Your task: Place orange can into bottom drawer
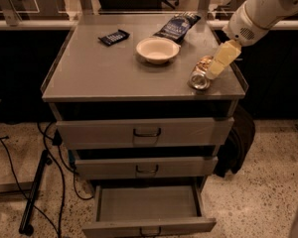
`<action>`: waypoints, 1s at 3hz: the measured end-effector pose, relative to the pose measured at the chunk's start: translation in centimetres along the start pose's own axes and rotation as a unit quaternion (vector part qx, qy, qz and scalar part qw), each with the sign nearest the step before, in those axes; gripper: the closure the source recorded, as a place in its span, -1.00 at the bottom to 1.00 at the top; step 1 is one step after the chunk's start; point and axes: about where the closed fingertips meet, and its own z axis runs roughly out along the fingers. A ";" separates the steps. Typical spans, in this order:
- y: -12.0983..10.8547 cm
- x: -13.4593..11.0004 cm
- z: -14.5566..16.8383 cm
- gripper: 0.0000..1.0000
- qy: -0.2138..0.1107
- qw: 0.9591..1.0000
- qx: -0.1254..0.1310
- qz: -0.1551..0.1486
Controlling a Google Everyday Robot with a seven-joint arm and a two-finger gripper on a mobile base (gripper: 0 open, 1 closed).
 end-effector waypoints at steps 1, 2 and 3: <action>-1.3 0.6 2.0 -1.00 0.006 1.000 -0.008 0.015; -1.6 1.2 3.8 -1.00 0.012 0.999 -0.020 0.028; -1.3 1.6 5.2 -1.00 0.017 0.999 -0.033 0.036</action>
Offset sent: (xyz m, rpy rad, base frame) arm 0.0355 -0.0093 -0.0469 0.0185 0.0956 -0.0541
